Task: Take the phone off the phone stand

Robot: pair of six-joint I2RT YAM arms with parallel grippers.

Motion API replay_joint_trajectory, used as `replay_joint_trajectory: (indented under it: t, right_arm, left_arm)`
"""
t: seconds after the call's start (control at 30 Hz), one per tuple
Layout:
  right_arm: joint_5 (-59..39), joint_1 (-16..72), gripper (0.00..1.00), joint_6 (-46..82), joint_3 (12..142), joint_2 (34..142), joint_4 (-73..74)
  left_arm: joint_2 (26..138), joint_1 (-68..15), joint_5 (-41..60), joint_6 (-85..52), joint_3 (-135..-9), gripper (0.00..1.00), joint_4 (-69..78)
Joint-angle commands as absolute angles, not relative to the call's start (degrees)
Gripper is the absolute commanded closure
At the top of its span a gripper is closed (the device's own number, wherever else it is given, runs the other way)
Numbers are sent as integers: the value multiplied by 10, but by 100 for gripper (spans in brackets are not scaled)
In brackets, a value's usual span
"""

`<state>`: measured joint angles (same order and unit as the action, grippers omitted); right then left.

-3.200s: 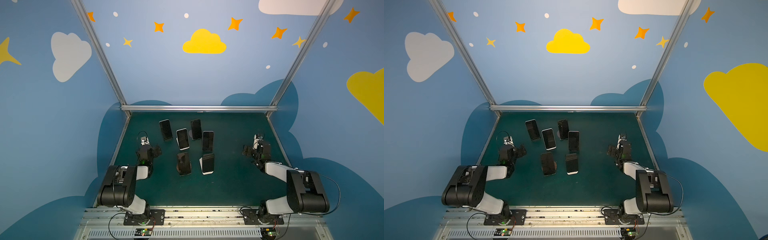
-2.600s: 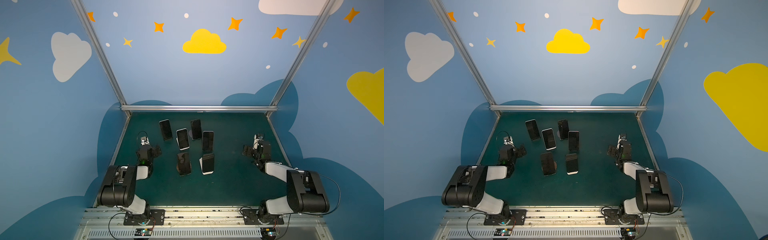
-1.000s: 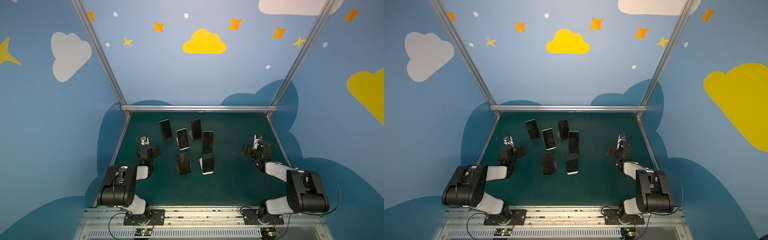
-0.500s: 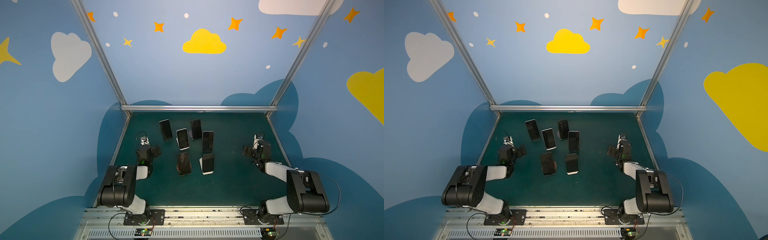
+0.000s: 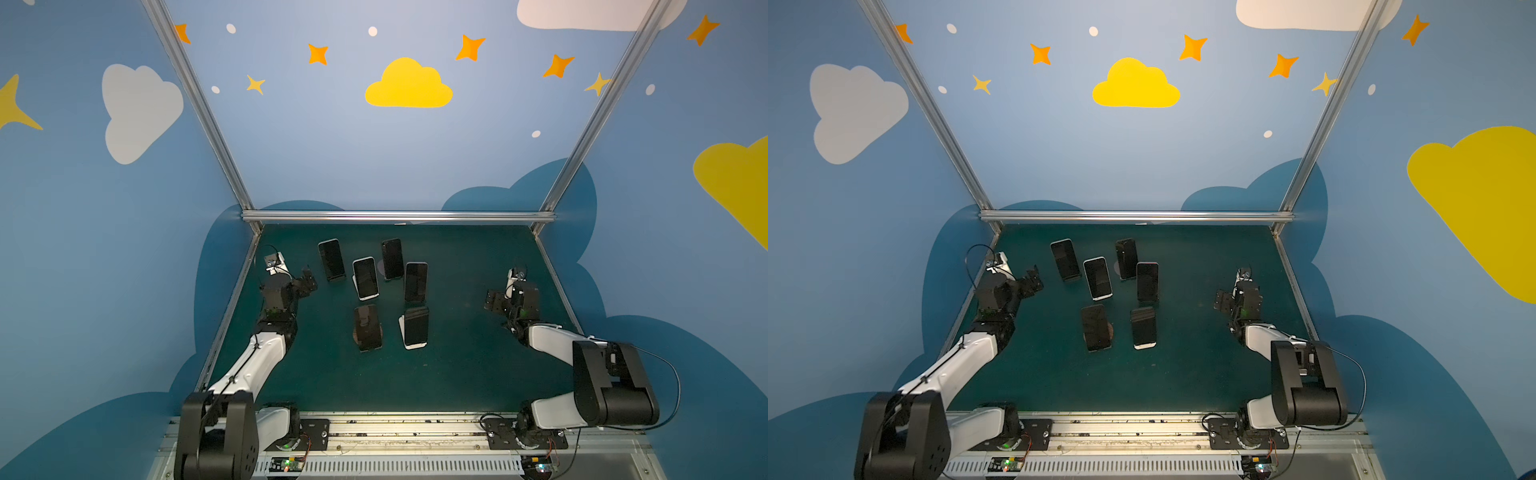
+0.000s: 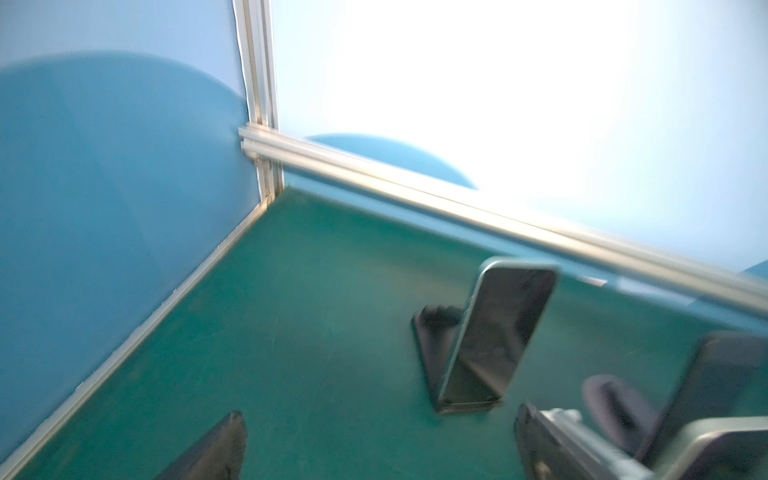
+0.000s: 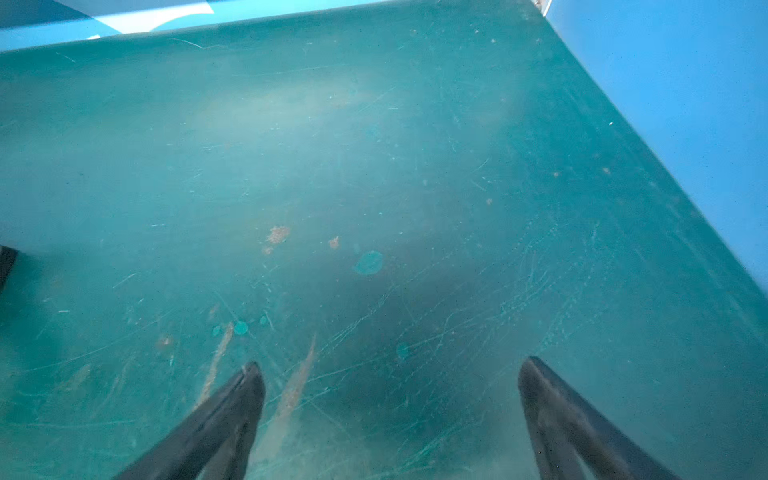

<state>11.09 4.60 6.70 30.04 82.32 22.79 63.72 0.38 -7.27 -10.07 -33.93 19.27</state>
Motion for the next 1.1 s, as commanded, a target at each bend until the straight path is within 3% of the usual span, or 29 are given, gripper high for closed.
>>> replay_joint_trajectory:
  t: [0.0,0.13,0.23,0.37,0.43,0.5,0.67,0.73,0.87,1.07]
  right_arm:
    - [135,51,4,70,307,799,218]
    - [171,82,4,48,373,773,108]
    - [208,120,4,35,412,745,51]
    - [247,156,4,10,455,682,-26]
    - [252,156,4,73,471,653,-60]
    - [198,151,4,110,490,627,-109]
    - [144,100,4,305,401,549,-51]
    - [58,80,15,279,403,541,-35]
    - [15,93,24,253,499,589,-173]
    - [35,206,30,243,509,631,-205]
  left_arm:
    - [566,4,-68,-186,-368,0,92]
    - [479,5,-114,-357,-373,0,61]
    - [425,9,-120,-474,-409,0,-54]
    - [342,13,-65,-459,-407,0,-69]
    - [311,13,-43,-464,-378,0,-21]
    - [290,13,-36,-470,-357,0,1]
    - [275,13,-42,-534,-339,0,-42]
    - [279,11,-53,-525,-355,0,-96]
    - [298,0,-69,-496,-368,2,-161]
    - [381,-32,-7,-468,-421,2,-134]
